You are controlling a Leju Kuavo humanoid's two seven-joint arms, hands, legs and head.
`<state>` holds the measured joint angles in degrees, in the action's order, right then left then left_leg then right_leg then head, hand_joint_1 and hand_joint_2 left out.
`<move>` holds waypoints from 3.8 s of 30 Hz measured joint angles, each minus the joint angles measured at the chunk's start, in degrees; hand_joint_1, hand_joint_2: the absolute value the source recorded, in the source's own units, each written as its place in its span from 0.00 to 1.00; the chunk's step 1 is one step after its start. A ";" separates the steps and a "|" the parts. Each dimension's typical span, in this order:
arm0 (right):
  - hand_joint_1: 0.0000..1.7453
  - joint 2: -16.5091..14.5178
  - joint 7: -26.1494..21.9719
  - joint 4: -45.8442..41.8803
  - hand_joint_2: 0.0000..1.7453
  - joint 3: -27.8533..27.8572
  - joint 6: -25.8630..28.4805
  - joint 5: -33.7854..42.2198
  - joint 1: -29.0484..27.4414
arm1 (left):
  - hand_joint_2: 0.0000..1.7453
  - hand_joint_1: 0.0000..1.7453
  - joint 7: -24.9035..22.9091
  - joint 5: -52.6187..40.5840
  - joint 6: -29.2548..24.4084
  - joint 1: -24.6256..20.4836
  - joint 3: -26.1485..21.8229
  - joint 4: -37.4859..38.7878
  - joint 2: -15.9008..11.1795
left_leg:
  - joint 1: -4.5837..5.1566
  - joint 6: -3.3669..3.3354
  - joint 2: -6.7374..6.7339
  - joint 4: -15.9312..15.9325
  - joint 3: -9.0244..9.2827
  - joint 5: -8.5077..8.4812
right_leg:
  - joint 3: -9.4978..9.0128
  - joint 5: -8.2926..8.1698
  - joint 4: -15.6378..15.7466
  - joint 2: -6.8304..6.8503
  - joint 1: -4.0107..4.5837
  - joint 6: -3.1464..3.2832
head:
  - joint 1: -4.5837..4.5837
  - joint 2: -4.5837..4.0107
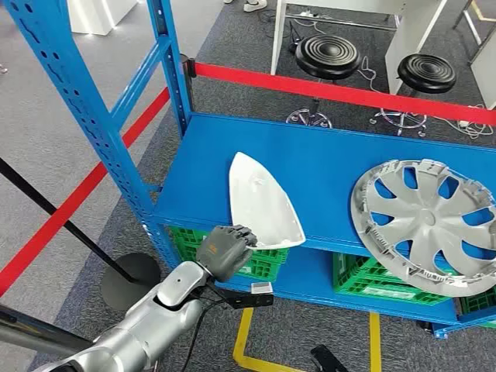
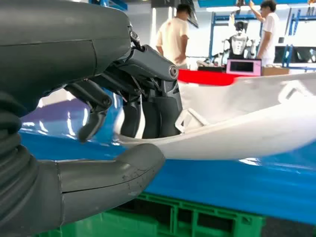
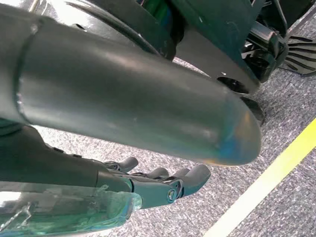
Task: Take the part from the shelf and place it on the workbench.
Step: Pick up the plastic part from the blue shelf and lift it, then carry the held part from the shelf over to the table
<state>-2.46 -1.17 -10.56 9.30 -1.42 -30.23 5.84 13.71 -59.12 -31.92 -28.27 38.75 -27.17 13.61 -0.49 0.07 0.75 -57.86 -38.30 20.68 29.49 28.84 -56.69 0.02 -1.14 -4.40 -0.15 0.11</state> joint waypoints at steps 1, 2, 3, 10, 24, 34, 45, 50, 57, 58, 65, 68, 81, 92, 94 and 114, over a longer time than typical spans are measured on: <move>0.00 0.00 0.00 0.00 0.00 0.01 0.01 -0.01 0.02 | 1.00 1.00 -0.05 -0.07 -0.07 -0.04 -0.15 0.00 -0.01 | 0.00 0.00 0.00 0.00 0.00 0.00 | 0.00 0.00 0.00 0.00 0.00 0.00 | 0.00 0.00; 0.00 -0.01 -0.01 0.00 0.00 0.02 0.01 -0.04 0.03 | 1.00 1.00 -0.11 -0.14 -0.15 -0.07 -0.26 0.00 -0.02 | 0.00 0.00 0.00 0.00 0.00 0.00 | 0.00 0.00 0.00 0.00 0.00 0.00 | 0.00 0.00; 0.00 -0.01 -0.02 0.00 0.00 0.05 0.02 -0.10 0.05 | 1.00 1.00 -0.30 -0.43 -0.36 -0.14 -0.48 0.00 -0.04 | 0.00 0.00 0.00 0.00 0.00 0.00 | 0.00 0.00 0.00 0.01 0.00 0.00 | 0.00 0.00; 0.00 -0.06 -0.03 0.00 0.00 0.90 0.01 -1.07 0.07 | 1.00 1.00 -3.26 -5.21 -2.60 -0.73 -0.92 -0.22 -0.62 | 0.00 0.00 0.00 0.00 0.00 0.00 | 0.00 0.00 0.00 0.01 0.00 0.00 | 0.00 0.00; 0.00 -0.14 -0.03 -0.02 0.00 1.80 -0.26 -2.37 0.49 | 1.00 1.00 -12.65 -21.97 -4.05 -4.57 0.00 -3.23 -2.48 | 0.00 0.01 0.00 0.00 0.00 -0.01 | 0.01 0.00 -0.02 0.01 0.00 0.00 | 0.01 0.00; 0.00 -0.28 -0.01 -0.02 0.00 2.37 -0.60 -3.15 1.09 | 1.00 1.00 -14.37 -25.73 0.73 -9.88 1.11 -13.01 -3.40 | 0.01 -0.02 0.00 0.00 0.00 -0.07 | -0.46 -0.04 -0.04 0.00 0.00 -0.02 | 0.01 -0.01; 0.00 -0.52 -0.01 -0.02 0.00 3.21 -0.63 -3.90 1.13 | 1.00 0.99 -14.35 -25.92 3.50 -10.89 1.99 -22.01 -3.65 | 0.00 -0.01 0.00 0.00 0.00 -0.09 | -0.56 -0.05 -0.07 0.00 0.00 -0.02 | 0.00 0.00; 0.00 -0.55 -0.02 -0.02 0.00 3.41 -0.68 -4.10 1.13 | 1.00 1.00 -14.06 -25.86 3.96 -10.90 2.22 -23.43 -3.71 | 0.00 -0.01 0.00 0.00 0.00 -0.11 | -0.56 -0.05 -0.07 0.00 0.00 -0.02 | 0.00 0.00; 0.00 -0.56 -0.19 -0.02 0.00 4.22 -0.84 -4.75 1.14 | 1.00 1.00 -12.97 -25.45 4.89 -10.73 2.22 -23.49 -3.73 | 0.00 -0.01 0.00 0.00 0.00 -0.11 | -0.56 -0.05 -0.07 0.00 0.00 -0.02 | 0.00 0.00; 0.00 -0.56 -0.19 -0.02 0.00 4.27 -0.85 -4.81 1.14 | 1.00 1.00 -12.96 -25.46 4.89 -10.72 2.23 -23.47 -3.73 | 0.00 -0.01 0.00 0.00 0.00 -0.11 | -0.56 -0.05 -0.07 0.00 0.00 -0.02 | 0.00 0.00; 0.00 -0.56 -0.20 -0.08 0.00 4.62 -0.89 -5.04 1.18 | 1.00 1.00 -13.40 -25.49 4.02 -10.72 2.20 -23.16 -3.73 | 0.00 -0.01 0.00 0.00 0.00 -0.11 | -0.55 -0.05 -0.07 0.00 0.00 -0.02 | 0.01 0.00; 0.00 -0.60 -0.22 -0.11 0.00 4.93 -0.95 -5.24 1.23 | 1.00 1.00 -13.81 -25.51 3.34 -10.71 2.14 -22.98 -3.68 | 0.18 -0.16 0.01 -0.15 -0.03 0.01 | -0.59 -0.08 0.01 0.00 -0.11 -0.12 | 0.01 0.00; 0.00 -1.02 -0.43 -0.20 0.00 5.23 -1.04 -5.67 1.35 | 1.00 1.00 -14.03 -25.55 3.57 -10.14 2.14 -22.49 -3.03 | 0.28 -1.85 -0.08 1.03 0.08 -0.84 | 7.07 7.78 -16.72 -0.10 -0.63 -1.39 | -0.49 0.00; 0.00 -1.32 -0.56 -0.36 0.00 5.60 -0.98 -5.93 1.74 | 1.00 1.00 -14.02 -25.55 4.52 -9.86 2.11 -22.29 -2.59 | -0.20 1.58 0.06 -2.45 -2.68 0.63 | 2.75 -1.60 -2.84 -1.06 -0.90 1.62 | -0.42 0.00; 0.00 -1.32 -0.59 -0.46 0.00 5.66 -0.96 -5.94 1.78 | 1.00 1.00 -14.02 -25.55 4.60 -9.86 2.10 -22.29 -2.56 | -0.14 1.69 -0.09 -9.59 -4.68 6.43 | 3.98 -2.66 -2.79 -0.90 -0.67 2.30 | -0.26 0.00; 0.00 -1.32 -0.60 -0.50 0.00 5.75 -0.96 -6.05 1.78 | 1.00 1.00 -13.85 -25.55 5.15 -9.72 2.17 -22.43 -2.26 | 1.35 -2.20 -0.18 0.63 1.50 1.28 | 8.49 -0.34 -14.43 -0.33 0.08 -0.05 | -0.66 0.00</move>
<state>-3.78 -1.77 -11.06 15.05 -2.38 -36.28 7.62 -0.13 -84.67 -26.77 -37.99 40.92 -49.59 11.34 0.86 -2.13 0.57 -57.23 -36.79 21.96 37.98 28.50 -71.11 -0.31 -1.06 -4.45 -0.81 0.11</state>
